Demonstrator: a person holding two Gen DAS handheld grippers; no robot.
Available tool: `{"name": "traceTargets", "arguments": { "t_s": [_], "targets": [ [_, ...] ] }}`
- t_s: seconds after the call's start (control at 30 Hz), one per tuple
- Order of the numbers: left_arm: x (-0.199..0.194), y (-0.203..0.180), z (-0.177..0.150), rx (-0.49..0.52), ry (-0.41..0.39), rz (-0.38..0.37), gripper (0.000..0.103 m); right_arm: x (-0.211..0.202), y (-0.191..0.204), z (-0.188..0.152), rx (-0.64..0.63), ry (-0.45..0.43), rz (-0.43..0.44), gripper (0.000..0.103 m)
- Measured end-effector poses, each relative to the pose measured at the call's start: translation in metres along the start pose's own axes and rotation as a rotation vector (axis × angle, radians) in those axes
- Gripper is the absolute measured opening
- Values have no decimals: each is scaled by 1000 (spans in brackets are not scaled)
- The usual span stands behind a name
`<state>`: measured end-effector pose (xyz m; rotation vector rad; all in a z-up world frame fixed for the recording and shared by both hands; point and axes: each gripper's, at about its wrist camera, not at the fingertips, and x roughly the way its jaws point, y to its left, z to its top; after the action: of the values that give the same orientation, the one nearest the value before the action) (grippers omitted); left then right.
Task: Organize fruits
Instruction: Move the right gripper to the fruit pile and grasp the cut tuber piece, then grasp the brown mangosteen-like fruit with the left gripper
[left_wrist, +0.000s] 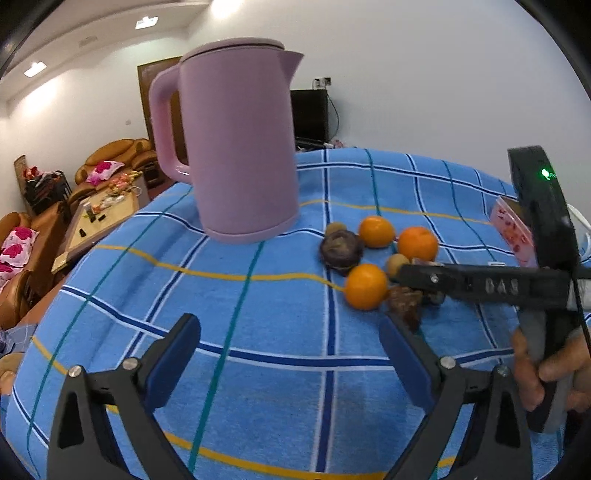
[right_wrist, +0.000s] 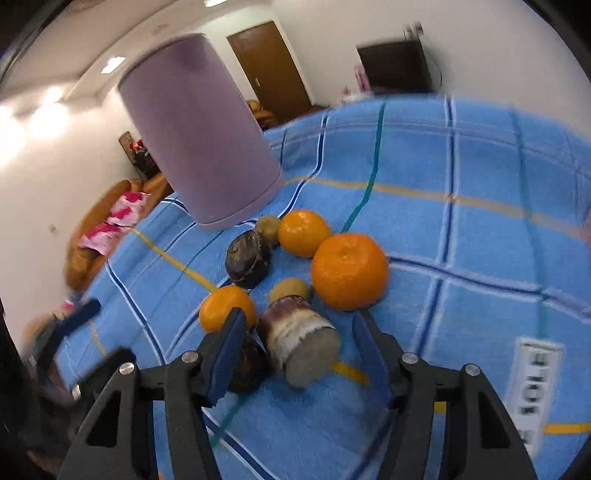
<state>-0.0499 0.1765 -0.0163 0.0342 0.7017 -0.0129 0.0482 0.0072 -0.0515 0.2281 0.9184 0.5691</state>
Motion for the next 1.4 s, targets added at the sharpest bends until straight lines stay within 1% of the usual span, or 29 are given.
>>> {"name": "traceTargets", "arguments": {
  "t_s": [0.07,0.13,0.17,0.2,0.3,0.37,0.5,0.57,0.6,0.67,0.73,0.77,0.8,0.83,0.87,0.9,0.93,0.97,1.03,1.1,1.23,1.27,1.4],
  "targets": [
    [2,-3,1,0,13,-12,99,2,2,1,-5,1,-4,62],
    [3,-5,1,4,20,-19,99,2,12,-3,-84,8,-51,59],
    [4,-7,1,9,22,-22,99,2,15,-4,-104,13,-77,49],
    [4,-9,0,13,24,-24,99,1,18,-6,-124,16,-99,49],
    [6,-20,1,34,37,-39,99,-5,16,-8,-138,20,-100,49],
    [6,-27,3,50,40,-49,99,-13,12,-12,-137,12,-119,49],
    [15,-45,10,71,69,-81,99,-40,1,-16,-117,-43,-107,49],
    [22,-55,13,81,84,-91,99,-58,-3,-17,-124,-95,-112,49],
    [28,-59,15,80,93,-84,99,-66,-5,-18,-131,-122,-124,49],
    [38,-65,17,76,125,-77,95,-77,-9,-17,-140,-165,-146,49],
    [49,-68,17,66,165,-80,81,-86,-14,-17,-143,-197,-164,49],
    [58,-67,16,42,198,-79,77,-90,-15,-16,-144,-210,-176,49],
    [63,-65,14,21,219,-80,69,-92,-17,-15,-144,-217,-184,49],
    [67,-64,13,6,220,-79,67,-93,-18,-14,-145,-221,-190,49],
    [67,-64,13,4,205,-74,65,-93,-18,-14,-148,-225,-198,49],
    [67,-65,13,8,201,-71,60,-93,-18,-14,-152,-229,-211,49],
    [66,-65,13,12,196,-78,48,-92,-18,-15,-158,-231,-222,49],
    [65,-65,13,13,192,-80,41,-92,-17,-15,-163,-232,-233,49],
    [63,-61,12,0,189,-99,42,-90,-16,-15,-158,-235,-234,49],
    [57,-56,10,-34,167,-127,42,-91,-16,-16,-151,-247,-235,49],
    [38,-50,15,-66,98,-164,42,-100,-16,-15,-152,-292,-234,49],
    [30,-50,19,-71,70,-170,42,-102,-16,-14,-150,-301,-232,49],
    [9,-55,34,-68,-12,-184,42,-116,-20,-11,-149,-341,-225,49]
  ]
}}
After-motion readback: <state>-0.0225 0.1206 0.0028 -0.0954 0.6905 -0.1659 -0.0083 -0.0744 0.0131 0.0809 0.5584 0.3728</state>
